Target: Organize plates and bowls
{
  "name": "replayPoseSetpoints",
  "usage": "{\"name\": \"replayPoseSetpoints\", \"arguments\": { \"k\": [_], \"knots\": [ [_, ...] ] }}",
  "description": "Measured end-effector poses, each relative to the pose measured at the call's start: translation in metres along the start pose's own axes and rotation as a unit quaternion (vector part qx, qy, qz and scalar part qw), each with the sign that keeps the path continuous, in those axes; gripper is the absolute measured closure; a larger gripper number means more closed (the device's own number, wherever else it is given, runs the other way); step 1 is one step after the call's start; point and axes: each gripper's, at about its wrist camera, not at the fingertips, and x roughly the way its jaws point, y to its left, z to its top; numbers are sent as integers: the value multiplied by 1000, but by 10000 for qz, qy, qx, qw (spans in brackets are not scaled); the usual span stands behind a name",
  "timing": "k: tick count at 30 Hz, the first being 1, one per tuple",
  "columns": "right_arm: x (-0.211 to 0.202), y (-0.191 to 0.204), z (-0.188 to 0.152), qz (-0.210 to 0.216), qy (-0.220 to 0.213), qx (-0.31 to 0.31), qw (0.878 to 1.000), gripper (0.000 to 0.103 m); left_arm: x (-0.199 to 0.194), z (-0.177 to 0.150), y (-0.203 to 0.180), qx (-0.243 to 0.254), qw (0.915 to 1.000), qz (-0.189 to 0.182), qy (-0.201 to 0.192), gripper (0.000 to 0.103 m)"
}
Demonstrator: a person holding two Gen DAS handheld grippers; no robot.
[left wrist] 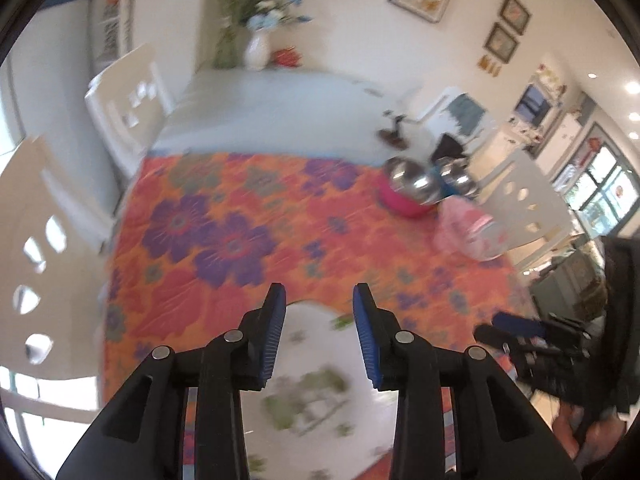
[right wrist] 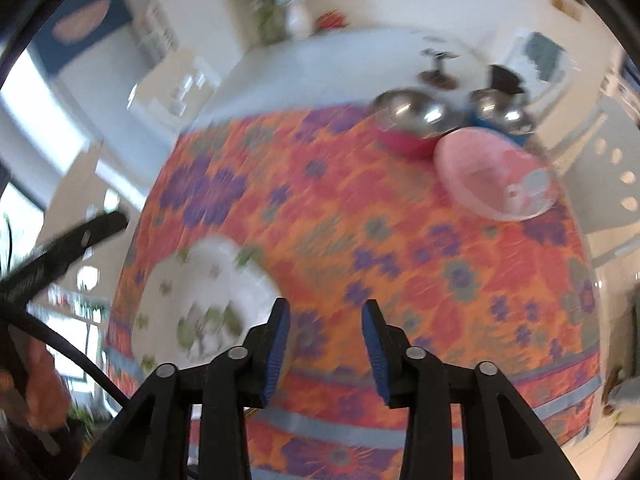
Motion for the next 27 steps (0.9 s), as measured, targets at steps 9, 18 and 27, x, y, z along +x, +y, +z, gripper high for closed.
{"name": "replayPoseSetpoints", "arguments": {
  "k": [9,18,27],
  "knots": [
    [-4,-174,59,89,-386,1226,9917,25,81,25,-121,-129,9979,-553,296,9],
    [69,-268,114,614,186,1254,9900,25,216,37,-175,-1231,9863,-383,1025,38],
    [123,-262,133,728,461,731,9936,64,267,30,-179,-1361,9826,15,1260,62]
  ]
}}
